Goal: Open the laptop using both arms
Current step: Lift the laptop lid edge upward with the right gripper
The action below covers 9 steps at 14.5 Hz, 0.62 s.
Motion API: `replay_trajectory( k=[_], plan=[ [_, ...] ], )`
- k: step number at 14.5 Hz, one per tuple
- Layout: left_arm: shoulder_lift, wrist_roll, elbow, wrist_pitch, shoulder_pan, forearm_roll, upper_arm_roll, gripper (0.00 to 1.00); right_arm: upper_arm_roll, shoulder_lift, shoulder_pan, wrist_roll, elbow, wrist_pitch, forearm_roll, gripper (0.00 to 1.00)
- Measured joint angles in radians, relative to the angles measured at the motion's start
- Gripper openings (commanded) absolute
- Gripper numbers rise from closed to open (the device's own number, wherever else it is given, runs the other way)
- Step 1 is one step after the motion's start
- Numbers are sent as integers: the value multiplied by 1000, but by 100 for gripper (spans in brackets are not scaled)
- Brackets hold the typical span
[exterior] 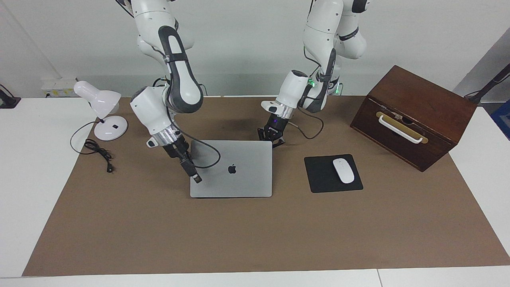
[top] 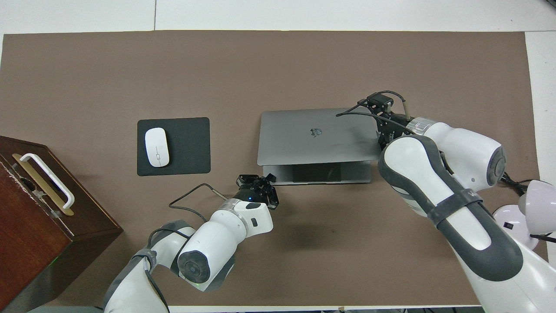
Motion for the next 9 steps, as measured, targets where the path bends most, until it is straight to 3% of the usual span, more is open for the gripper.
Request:
replay_trajectory(
  k=[9],
  plan=[
    [1,1,0,1,0,0,-1,0,-1,12,5,-61,44,46,1,100]
  ],
)
